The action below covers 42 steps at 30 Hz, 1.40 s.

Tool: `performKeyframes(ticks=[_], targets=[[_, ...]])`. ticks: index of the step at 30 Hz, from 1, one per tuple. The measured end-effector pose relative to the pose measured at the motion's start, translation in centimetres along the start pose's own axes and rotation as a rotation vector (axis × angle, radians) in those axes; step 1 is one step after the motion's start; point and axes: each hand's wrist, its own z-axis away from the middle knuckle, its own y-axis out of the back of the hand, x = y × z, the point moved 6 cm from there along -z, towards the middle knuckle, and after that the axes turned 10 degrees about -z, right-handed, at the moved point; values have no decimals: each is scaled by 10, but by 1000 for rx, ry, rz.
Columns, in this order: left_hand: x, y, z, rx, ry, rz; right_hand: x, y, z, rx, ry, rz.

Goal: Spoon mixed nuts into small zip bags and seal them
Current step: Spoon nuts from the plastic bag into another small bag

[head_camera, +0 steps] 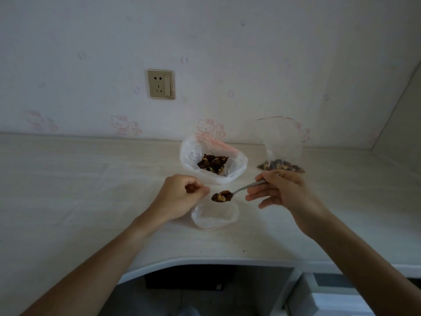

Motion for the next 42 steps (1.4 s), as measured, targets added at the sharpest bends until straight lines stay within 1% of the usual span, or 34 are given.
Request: performKeyframes(ticks=[2,3,5,8,10,12,14,15,18,19,22,25,27,29,31,33,35,37,39,42], targets=[[0,0,0,-4,-9,-6,-3,-4,7,-26,79,96],[1,0,0,-1,-11,-8,-7,-6,11,-52,149,167],[1,0,-2,-1,-1,-3,-15,-13,20,-123,319,358],[0,2,-5,-8,6,6,-23,-22,34,-223,524,666],[-1,3,-6,-12,4,6,-29,-26,40,-251,639,756],[-1,2,-6,-16,4,10,-33,-27,39,-254,681,734],[-1,2,-6,-12,10,21,-34,-24,31,-214,661,652],[-2,2,-6,-5,17,27,-33,-22,25,-180,622,569],[-3,4,-7,38,36,28,-23,-14,1,-48,416,192],[-3,4,-8,48,40,32,-18,-12,-7,4,345,101],[-4,4,-8,64,48,53,-5,-7,-33,104,188,-80],[-5,6,-9,84,68,75,4,-5,-61,163,120,-193],[-8,11,-9,125,94,102,13,-5,-75,202,99,-210],[-15,20,-9,224,147,114,24,-7,-84,222,108,-200],[-23,28,-11,339,233,113,30,-7,-89,224,140,-174],[-30,32,-15,404,336,111,31,-7,-92,214,194,-115],[-34,30,-26,360,410,120,30,-8,-93,211,218,-69],[-34,24,-38,255,438,102,31,-12,-93,198,218,-37],[-31,17,-51,188,450,102,32,-17,-94,160,235,24],[-25,15,-65,176,436,109,37,-24,-93,110,236,76]])
